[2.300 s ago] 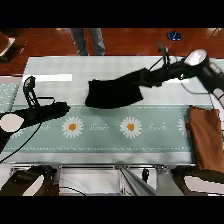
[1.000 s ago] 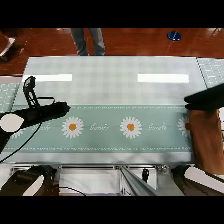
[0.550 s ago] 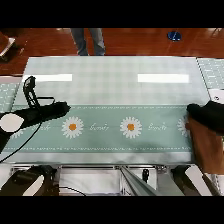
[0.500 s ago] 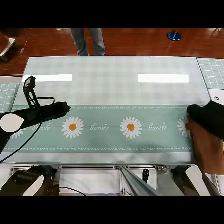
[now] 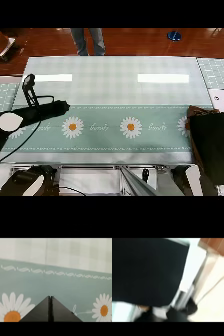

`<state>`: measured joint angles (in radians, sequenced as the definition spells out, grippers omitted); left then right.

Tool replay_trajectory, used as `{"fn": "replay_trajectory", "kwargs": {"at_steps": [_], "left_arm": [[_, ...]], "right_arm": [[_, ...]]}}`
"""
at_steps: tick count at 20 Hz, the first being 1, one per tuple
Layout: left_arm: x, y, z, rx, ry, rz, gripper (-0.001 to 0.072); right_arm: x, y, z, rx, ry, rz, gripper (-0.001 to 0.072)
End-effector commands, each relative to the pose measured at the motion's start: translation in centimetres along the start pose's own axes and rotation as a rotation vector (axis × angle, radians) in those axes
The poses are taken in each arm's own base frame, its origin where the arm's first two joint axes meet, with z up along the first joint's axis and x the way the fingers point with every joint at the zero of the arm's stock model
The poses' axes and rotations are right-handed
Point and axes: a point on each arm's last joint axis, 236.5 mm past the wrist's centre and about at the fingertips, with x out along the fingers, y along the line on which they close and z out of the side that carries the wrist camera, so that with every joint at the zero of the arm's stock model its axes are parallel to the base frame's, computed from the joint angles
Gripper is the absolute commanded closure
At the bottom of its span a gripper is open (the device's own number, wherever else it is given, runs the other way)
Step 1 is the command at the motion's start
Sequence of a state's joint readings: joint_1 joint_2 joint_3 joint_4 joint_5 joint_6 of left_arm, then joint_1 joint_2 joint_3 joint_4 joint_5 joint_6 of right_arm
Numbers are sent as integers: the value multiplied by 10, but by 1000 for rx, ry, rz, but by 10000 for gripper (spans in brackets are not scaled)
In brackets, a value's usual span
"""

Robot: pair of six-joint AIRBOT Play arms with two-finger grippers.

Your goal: Fold the shirts.

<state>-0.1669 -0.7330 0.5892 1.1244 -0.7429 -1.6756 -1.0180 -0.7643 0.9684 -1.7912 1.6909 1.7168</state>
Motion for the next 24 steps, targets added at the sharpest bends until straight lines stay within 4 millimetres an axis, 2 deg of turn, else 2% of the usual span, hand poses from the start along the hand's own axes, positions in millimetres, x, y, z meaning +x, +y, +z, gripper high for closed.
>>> {"fn": "replay_trajectory", "kwargs": {"at_steps": [1,2,3,4,5,6,7,8,9,10,11,12,14,15,17,24], "left_arm": [[-16,-18,43,109,-92,-22,688],[-28,-29,70,118,-144,-33,688],[-39,-41,96,128,-188,-45,688],[-51,-56,122,144,-226,-61,688],[-60,-70,143,164,-252,-78,688],[-65,-86,157,204,-260,-96,688],[-66,-99,164,226,-255,-112,688],[-62,-110,164,244,-237,-127,688],[-53,-113,157,261,-212,-128,688],[-37,-108,144,295,-170,-98,688],[-19,-95,128,320,-120,-50,688],[1,-73,110,329,-61,11,688],[31,-32,84,336,36,104,688],[38,-21,79,323,61,123,688],[45,-13,78,310,76,136,688],[47,-11,76,308,85,138,687]], "right_arm": [[-29,56,53,-88,-137,169,688],[-50,99,67,-145,-185,317,684],[-80,152,78,-216,-239,493,685],[-113,205,80,-290,-286,660,685],[-141,250,72,-378,-329,785,685],[-163,293,54,-489,-361,872,685],[-171,327,29,-606,-375,913,685],[-168,356,-5,-751,-374,904,685],[-155,377,-34,-892,-371,849,685],[-132,394,-60,-1016,-373,758,685],[-109,405,-77,-1099,-379,666,685],[-82,412,-86,-1137,-375,563,685],[-42,418,-92,-1148,-336,432,685],[-31,420,-94,-1134,-304,412,685],[-24,423,-95,-1109,-286,404,684],[-25,423,-91,-1116,-304,399,685]]}}
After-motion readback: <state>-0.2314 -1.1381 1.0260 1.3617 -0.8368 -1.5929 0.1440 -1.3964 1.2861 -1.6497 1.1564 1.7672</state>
